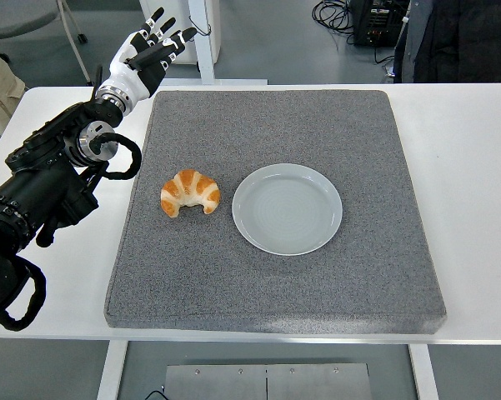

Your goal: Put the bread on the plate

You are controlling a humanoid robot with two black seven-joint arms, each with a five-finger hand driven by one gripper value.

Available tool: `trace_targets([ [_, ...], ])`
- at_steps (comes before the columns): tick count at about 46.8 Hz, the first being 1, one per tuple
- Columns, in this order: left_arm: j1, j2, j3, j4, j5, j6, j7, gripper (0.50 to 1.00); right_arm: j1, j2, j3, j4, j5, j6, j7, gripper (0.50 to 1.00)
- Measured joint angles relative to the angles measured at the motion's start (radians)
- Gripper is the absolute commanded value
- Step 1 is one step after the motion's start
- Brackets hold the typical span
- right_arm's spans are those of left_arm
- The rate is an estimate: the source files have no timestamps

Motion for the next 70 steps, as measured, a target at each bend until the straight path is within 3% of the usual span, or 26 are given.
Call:
trace_targets([
  [29,-0.005,0.011,0.009,-0.041,0.001,0.000,-0.001,1.000,0.000,0.000,0.000,0.000,0.000,0.000,0.000,1.000],
  [37,-0.009,0.074,0.044,-0.150,0.018,0.007,0.009,1.000,0.000,0.000,0.000,0.000,0.000,0.000,0.000,1.000],
  [49,-0.012,0.215,0.158,-0.405,0.059,0.085,0.018,1.000,0.000,0.000,0.000,0.000,0.000,0.000,0.000,1.000],
  [63,-0.022,0.352,0.177,-0.643,0.293,0.107,0.018,1.000,0.000,0.000,0.000,0.000,0.000,0.000,0.000,1.000],
  [70,-0.039,0.406,0.198,-0.711,0.453,0.129,0.019,1.000,0.000,0.000,0.000,0.000,0.000,0.000,0.000,1.000],
])
